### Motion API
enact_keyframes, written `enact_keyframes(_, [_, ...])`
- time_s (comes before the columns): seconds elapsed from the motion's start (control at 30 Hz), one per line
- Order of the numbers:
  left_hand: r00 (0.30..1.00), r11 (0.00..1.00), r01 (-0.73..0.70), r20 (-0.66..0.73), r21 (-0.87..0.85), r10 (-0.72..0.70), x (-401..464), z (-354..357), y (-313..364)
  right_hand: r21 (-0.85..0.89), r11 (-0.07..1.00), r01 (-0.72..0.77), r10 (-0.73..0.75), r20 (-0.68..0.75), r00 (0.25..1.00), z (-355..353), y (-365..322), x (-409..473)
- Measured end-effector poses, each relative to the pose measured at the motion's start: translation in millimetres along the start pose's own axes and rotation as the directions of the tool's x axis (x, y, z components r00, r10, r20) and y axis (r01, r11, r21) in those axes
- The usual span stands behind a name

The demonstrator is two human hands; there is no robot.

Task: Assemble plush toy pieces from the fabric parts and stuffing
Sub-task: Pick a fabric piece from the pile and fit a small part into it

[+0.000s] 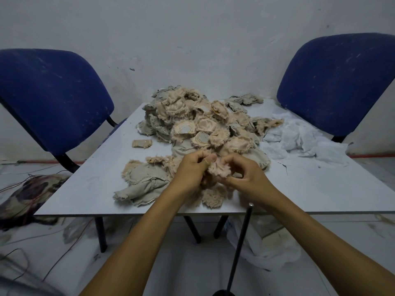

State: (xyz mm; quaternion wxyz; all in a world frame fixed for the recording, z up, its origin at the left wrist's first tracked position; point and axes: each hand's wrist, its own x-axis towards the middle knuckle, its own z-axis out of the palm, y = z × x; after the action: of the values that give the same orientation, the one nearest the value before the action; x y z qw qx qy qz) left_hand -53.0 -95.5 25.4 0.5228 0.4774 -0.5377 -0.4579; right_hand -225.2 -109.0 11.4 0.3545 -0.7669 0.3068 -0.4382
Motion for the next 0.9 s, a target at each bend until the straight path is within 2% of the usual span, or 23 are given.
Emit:
enact_keyframes(0.17, [0.992,0.994,0.005,0.127,-0.105,0.009,-2.0,-1.9,-0.3,0.244,0.962,-0.122,0.157,-0.131,0.979,-1.3,3.0,3.5])
enact_keyframes(0.23, [0.984,0.989,-0.008,0.174,-0.147,0.034,-2.9,-1.5,0.7,0.276,0.955,-0.107,0.164,-0.193,0.967,-1.5,0.2,4.9])
enact_keyframes(0.33, [0.974,0.982,-0.032,0.216,-0.187,0.072,-4.4,-2.2,3.4,0.276,0.958,-0.080,0.140,-0.206,0.969,-0.1,-5.5,5.3])
enact_keyframes(0.37, [0.975,0.986,-0.068,0.197,-0.154,0.098,-5.0,-2.9,4.0,0.274,0.959,-0.074,0.133,-0.204,0.970,1.2,-8.7,5.1])
enact_keyframes(0.43, [0.970,0.981,-0.190,0.155,0.022,0.185,-7.2,-3.3,5.5,0.205,0.977,-0.051,0.098,-0.225,0.969,2.8,-11.8,4.4])
enact_keyframes(0.53, [0.931,0.874,-0.364,0.140,0.322,0.336,-10.8,0.3,5.7,-0.075,0.997,0.011,-0.029,-0.252,0.967,2.0,-11.1,3.0])
enact_keyframes(0.63, [0.904,0.754,-0.419,0.161,0.505,0.395,-11.8,-1.5,5.3,-0.117,0.993,0.021,-0.044,-0.203,0.978,1.0,-8.8,0.7])
enact_keyframes(0.73, [0.889,0.670,-0.446,0.207,0.593,0.408,-11.2,-6.6,4.9,-0.165,0.986,0.031,-0.042,-0.068,0.997,-2.6,-5.8,-3.5])
enact_keyframes(0.77, [0.887,0.658,-0.453,0.229,0.601,0.402,-11.2,-7.5,5.1,-0.130,0.991,0.042,-0.043,-0.009,0.999,-3.0,-5.5,-5.4])
enact_keyframes(0.83, [0.895,0.666,-0.444,0.256,0.600,0.366,-12.0,-10.7,6.6,0.110,0.994,-0.022,0.018,0.032,0.999,0.5,-5.6,-6.5])
enact_keyframes(0.9, [0.912,0.703,-0.411,0.265,0.581,0.314,-12.7,-15.6,9.6,0.358,0.922,-0.146,0.189,-0.088,0.978,7.2,-5.4,-1.6])
